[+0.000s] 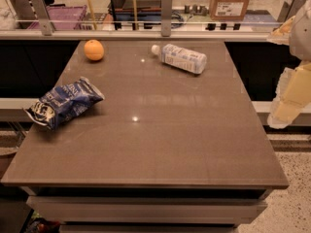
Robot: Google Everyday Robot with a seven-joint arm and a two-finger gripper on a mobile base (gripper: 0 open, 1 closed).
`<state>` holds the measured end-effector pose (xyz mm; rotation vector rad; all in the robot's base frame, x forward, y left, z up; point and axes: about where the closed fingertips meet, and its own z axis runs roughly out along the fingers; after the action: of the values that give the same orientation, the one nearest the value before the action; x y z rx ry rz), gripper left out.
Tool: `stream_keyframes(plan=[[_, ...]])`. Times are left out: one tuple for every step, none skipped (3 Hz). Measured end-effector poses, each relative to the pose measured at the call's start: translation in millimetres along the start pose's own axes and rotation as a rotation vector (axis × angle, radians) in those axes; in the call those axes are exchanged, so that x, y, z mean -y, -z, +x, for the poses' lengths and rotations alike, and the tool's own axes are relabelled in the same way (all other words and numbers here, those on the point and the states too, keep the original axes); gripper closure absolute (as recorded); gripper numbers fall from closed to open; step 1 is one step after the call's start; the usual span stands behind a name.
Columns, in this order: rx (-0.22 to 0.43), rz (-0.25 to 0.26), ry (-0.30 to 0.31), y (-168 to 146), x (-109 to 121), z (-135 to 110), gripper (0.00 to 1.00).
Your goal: Place blue plastic bottle upright
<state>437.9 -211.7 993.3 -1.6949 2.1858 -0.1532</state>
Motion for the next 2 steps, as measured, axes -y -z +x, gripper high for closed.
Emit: stream_keyframes(plan=[[-0.007, 0.000, 0.000, 4, 6, -3, 0.00], [-0.026, -0.005, -0.008, 8, 17, -12, 0.00]])
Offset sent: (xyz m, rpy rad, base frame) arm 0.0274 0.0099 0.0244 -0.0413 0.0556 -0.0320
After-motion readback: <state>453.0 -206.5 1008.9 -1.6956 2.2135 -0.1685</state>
